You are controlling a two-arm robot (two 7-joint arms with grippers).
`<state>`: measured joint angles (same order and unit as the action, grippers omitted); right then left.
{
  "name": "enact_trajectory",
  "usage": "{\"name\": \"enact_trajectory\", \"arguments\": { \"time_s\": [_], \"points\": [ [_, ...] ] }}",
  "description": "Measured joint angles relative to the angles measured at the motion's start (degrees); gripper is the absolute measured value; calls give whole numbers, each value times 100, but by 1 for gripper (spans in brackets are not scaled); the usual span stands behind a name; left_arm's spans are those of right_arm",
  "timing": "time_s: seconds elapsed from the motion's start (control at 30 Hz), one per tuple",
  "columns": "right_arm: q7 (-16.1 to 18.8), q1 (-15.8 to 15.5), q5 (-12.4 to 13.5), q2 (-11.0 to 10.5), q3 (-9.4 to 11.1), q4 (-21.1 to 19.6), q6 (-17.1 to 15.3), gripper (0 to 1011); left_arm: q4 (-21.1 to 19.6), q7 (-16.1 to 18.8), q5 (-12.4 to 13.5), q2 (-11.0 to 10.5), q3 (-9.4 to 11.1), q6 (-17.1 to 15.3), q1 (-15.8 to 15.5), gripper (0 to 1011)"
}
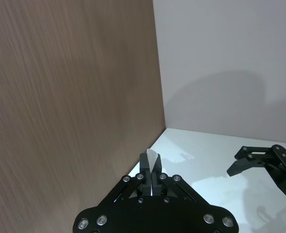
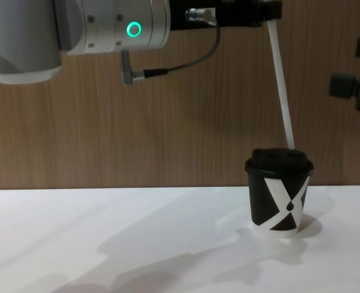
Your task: Pick up the straw with one hand, pass it to the other hand, and insert it into the cup.
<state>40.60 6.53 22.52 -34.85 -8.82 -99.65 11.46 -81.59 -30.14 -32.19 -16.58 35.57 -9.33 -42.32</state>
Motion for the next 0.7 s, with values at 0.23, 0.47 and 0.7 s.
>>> {"name": "enact_trajectory", "arguments": {
  "time_s": [0.23, 0.47, 0.7],
  "points": [
    [0, 0, 0, 0, 0, 0, 0, 1001, 86, -11, 44, 50, 24, -7, -37, 14],
    [0, 0, 0, 0, 0, 0, 0, 1001, 169, -34, 80, 105, 48, -13, -70, 13],
    [0, 0, 0, 0, 0, 0, 0, 1001, 262, -61, 92, 165, 76, -29, -104, 14]
  ]
}}
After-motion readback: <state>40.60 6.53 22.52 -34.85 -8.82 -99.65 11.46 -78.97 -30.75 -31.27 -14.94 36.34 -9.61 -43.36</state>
